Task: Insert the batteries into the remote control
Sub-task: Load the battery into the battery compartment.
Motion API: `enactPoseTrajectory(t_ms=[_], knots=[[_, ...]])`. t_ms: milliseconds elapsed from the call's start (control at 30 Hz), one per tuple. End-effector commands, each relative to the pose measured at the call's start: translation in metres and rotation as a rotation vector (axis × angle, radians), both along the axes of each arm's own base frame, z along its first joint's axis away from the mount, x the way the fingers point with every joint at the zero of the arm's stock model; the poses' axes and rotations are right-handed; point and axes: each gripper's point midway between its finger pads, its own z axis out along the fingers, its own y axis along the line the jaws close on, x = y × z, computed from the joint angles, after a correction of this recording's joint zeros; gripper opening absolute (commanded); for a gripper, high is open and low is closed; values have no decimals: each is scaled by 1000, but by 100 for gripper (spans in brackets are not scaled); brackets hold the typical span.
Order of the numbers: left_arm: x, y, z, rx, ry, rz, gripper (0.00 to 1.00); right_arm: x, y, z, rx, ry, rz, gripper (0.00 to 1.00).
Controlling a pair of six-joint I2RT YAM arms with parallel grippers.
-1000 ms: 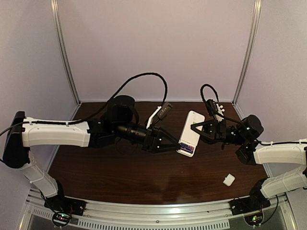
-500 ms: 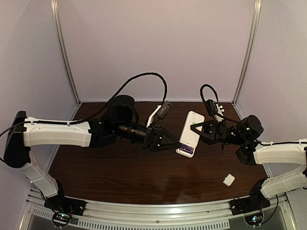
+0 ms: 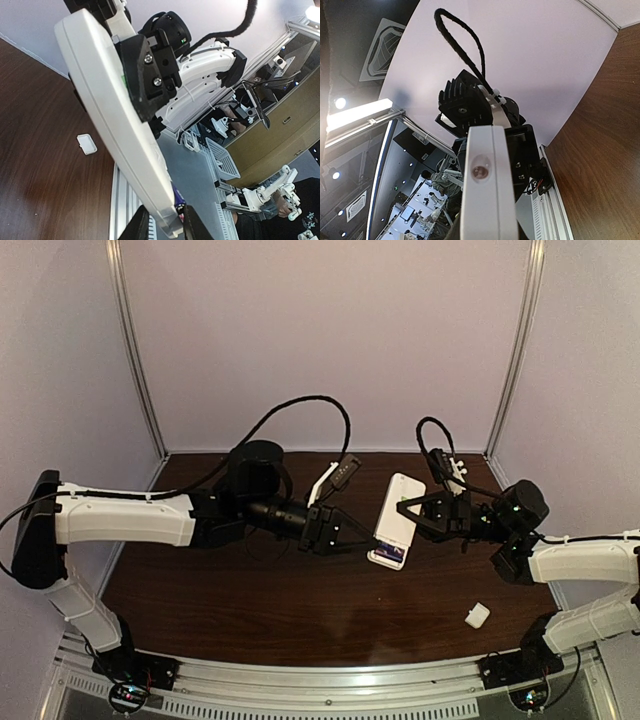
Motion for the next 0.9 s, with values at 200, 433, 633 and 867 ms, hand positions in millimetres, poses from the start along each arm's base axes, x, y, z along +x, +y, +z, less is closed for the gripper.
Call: enactPoseTrajectory(t_ms=[200, 433, 633, 867], knots=[[8, -5, -6, 22, -21, 26, 39, 0, 1, 11, 19, -49, -15, 0], [7, -4, -5, 19, -27, 27, 46, 2, 2, 7, 8, -43, -19, 0], [11, -3, -7, 30, -27, 51, 45, 2, 2, 10, 16, -46, -20, 0], [19, -3, -13, 60, -27, 88, 42, 1, 1, 12, 21, -43, -20, 0]])
